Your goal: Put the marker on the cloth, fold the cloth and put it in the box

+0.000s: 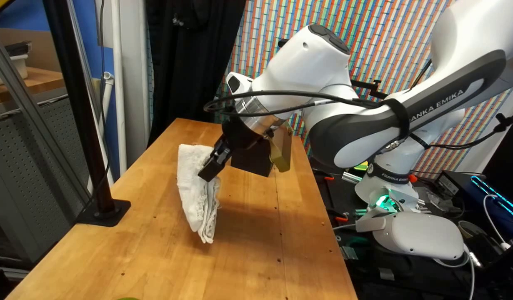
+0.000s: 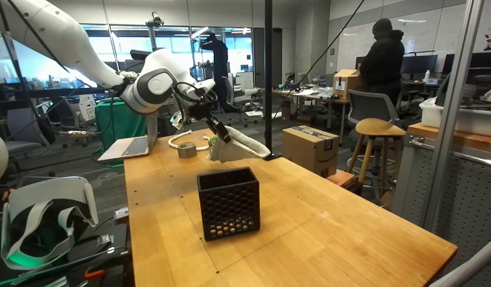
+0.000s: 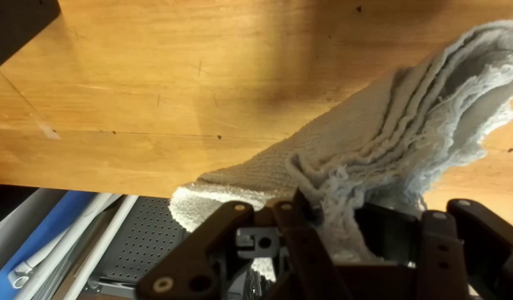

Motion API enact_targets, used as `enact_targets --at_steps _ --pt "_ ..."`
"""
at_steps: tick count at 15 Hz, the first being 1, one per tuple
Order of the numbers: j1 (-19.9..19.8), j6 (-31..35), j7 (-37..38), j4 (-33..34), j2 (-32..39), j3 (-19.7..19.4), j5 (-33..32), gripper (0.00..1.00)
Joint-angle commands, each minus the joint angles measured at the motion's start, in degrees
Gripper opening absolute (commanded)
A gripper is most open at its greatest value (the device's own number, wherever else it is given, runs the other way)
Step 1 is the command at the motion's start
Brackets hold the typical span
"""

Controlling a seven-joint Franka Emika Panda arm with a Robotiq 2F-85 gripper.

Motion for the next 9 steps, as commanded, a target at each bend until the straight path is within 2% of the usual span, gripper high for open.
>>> enact_targets --at_steps 1,4,9 --pt "2.78 1.21 2.24 -0.17 -0.90 -4.09 -2.39 0.09" --pt "4.51 1.27 3.20 -0.32 -1.46 -7.26 -3.60 0.08" --pt "8.16 1.47 4.88 -1.32 -3.09 -16.00 -5.96 0.08"
